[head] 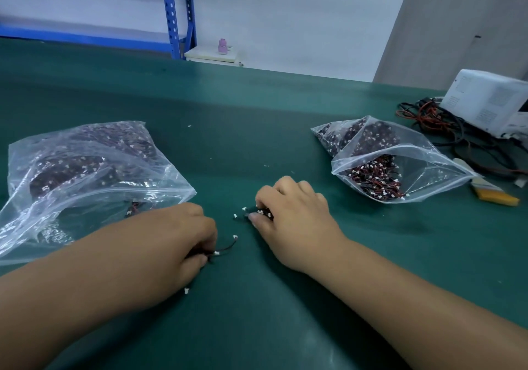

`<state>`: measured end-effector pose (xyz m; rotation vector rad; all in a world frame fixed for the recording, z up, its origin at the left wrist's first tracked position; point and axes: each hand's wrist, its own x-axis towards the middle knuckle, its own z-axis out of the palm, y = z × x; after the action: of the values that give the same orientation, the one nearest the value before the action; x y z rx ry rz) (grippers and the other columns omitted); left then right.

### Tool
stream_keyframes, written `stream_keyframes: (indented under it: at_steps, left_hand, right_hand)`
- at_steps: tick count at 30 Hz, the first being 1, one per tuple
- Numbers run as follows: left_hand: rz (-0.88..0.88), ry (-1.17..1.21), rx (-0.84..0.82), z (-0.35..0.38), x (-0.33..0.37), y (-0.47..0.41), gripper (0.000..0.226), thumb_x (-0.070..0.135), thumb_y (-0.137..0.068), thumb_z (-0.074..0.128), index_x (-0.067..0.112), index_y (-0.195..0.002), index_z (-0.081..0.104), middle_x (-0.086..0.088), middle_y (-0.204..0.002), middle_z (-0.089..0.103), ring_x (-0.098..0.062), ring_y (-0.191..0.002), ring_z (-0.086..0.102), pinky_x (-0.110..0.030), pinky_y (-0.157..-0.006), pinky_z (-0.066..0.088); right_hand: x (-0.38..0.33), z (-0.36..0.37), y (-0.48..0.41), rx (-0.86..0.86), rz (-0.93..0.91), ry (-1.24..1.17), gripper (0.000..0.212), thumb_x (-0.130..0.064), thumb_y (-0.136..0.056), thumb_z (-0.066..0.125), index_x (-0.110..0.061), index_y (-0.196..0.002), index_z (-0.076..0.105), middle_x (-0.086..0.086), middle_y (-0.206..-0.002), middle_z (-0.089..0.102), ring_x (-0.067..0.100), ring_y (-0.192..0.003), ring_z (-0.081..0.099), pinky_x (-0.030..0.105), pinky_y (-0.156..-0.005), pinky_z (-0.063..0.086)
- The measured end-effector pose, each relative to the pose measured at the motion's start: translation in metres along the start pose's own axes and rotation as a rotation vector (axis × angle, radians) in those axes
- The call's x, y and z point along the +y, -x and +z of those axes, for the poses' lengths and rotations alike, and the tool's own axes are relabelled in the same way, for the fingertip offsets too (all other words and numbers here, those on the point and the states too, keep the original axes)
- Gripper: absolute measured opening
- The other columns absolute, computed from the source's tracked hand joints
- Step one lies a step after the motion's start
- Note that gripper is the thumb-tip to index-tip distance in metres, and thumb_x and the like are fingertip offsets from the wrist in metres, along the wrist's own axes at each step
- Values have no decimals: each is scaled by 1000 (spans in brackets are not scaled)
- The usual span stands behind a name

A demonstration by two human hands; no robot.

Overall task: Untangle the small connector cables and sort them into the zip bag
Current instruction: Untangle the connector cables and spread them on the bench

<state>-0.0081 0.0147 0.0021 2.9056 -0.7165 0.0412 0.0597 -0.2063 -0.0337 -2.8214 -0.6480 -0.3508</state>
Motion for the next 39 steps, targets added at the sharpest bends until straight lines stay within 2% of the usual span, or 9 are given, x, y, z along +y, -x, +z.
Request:
stream_keyframes:
  at_steps: [5,8,14,18,22,26,29,33,39]
  left_hand:
    - [55,45,-2,3,0,-4,18,43,-93,52,54,-92,37,28,-99,41,6,-98,45,-16,-87,39]
    - [53,87,57,9,5,-7,11,40,-94,52,48,-100,48,27,-99,43,5,-98,47,-19,-89,40]
    - [68,120,106,14,8,-11,13,36,-96,52,43,-106,54,26,-99,45,5,-97,48,-18,-89,40]
    - [65,134,110,15,7,-11,12,35,-94,53,43,-103,55,26,-98,46,4,-96,50,-19,-87,42]
    - [65,146,103,14,5,-10,13,35,-93,56,43,-103,57,27,-97,48,5,-96,50,-21,-87,44]
    - [62,165,121,13,4,-11,14,33,-91,60,43,-101,58,29,-96,49,8,-97,49,-20,-85,44]
    - [73,154,115,13,2,-11,13,35,-92,59,44,-101,58,29,-97,49,9,-97,48,-17,-85,42]
    - [78,147,107,14,2,-11,13,35,-93,58,42,-103,58,28,-97,49,8,-96,49,-18,-86,42]
    - [70,161,110,14,2,-10,14,34,-92,59,42,-104,60,28,-98,50,7,-97,50,-18,-87,43]
  right_hand:
    - [30,-14,2,-56,26,147,27,-52,-100,38,-26,-98,45,-3,-98,40,27,-83,51,34,-64,35]
    - [38,-23,9,-69,23,281,25,-48,-102,33,-25,-97,42,-3,-93,36,27,-64,44,34,-53,27]
    - [38,-35,15,-103,-29,344,20,-34,-105,32,-21,-89,33,-2,-88,35,26,-62,38,36,-57,29]
    - [47,-34,23,-33,32,238,12,-22,-100,41,-17,-99,52,-1,-94,54,27,-77,55,40,-69,45]
    - [60,-31,24,39,39,158,11,-11,-94,51,-10,-97,61,3,-86,55,30,-81,56,45,-75,48]
    - [68,-40,29,362,100,-189,9,-7,-85,63,-10,-84,71,1,-78,67,17,-76,58,31,-74,47]
    - [81,-56,26,510,305,-374,15,-12,-81,62,-21,-76,72,-15,-65,65,3,-62,55,15,-58,40]
    - [112,-75,10,511,490,-349,19,-16,-85,57,-21,-70,67,-5,-56,62,9,-46,49,21,-44,36]
    - [121,-80,-2,338,188,184,25,-34,-97,58,-17,-93,76,-2,-100,72,23,-102,60,39,-92,42]
